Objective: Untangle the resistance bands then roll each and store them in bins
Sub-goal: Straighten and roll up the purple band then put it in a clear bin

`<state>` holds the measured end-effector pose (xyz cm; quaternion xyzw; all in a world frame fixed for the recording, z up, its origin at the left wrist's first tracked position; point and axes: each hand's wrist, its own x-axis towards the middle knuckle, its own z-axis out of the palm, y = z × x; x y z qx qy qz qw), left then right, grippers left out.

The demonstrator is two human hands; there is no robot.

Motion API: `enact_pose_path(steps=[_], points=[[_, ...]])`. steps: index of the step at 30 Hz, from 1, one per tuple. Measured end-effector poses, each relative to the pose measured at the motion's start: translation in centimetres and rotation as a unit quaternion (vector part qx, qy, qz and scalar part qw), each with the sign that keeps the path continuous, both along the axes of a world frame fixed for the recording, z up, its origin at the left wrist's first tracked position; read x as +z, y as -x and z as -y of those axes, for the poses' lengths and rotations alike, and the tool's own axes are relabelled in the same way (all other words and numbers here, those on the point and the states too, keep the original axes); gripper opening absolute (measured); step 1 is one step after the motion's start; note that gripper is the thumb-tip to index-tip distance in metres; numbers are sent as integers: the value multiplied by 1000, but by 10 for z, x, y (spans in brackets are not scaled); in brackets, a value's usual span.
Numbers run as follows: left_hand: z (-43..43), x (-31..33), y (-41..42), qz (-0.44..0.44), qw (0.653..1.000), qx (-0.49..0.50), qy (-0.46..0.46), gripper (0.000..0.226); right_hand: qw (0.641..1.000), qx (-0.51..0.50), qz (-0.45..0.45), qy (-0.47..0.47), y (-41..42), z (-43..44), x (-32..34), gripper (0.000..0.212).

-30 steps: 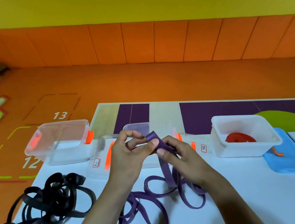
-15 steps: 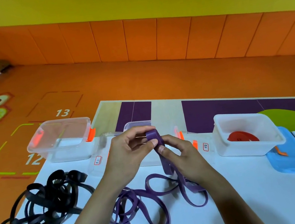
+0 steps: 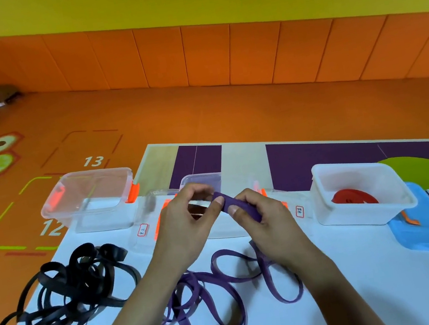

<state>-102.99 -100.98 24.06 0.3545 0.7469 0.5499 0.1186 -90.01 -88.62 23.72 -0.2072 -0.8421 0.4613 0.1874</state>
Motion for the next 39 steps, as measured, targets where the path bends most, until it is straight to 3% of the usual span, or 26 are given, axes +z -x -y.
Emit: enact_pose_path(steps=[4, 8, 11, 14, 17, 19, 21, 23, 25, 27, 31, 39], points=[[3, -1, -5, -226, 972, -54, 34, 22, 998, -5, 23, 64, -1, -3, 4, 22], [1, -1, -12, -239, 955, -134, 110, 41, 994, -38, 43, 88, -5, -9, 11, 27], [-5, -2, -16, -290, 945, -106, 104, 25, 991, -27, 56, 121, -6, -10, 13, 35], [-9, -9, -18, -317, 938, -66, 125, 24, 991, -33, 54, 116, -3, -6, 6, 33], [-10, -12, -23, -256, 955, -30, 145, 29, 997, -22, 55, 53, -6, 1, 6, 4], [-9, -10, -23, -201, 970, -16, 134, 33, 999, 13, 49, 9, -9, 6, 4, 46], [-9, -7, -25, -88, 989, -28, 116, 30, 992, 29, 62, -108, -8, 8, -5, 78], [-11, -4, -25, 29, 994, -32, 103, 27, 975, 11, 75, -211, -3, 8, -15, 75], [-9, -6, -21, 50, 990, -35, 123, 25, 966, 4, 77, -245, 1, 8, -21, 61], [-6, -6, -16, 68, 986, -73, 135, 28, 967, 16, 82, -240, 0, 6, -25, 55], [-1, -3, -12, 196, 960, -166, 111, 34, 981, 32, 72, -178, -8, -3, -27, 58], [9, -11, 5, 292, 940, -169, 56, 21, 986, 116, 93, -77, -11, -5, -14, 58]])
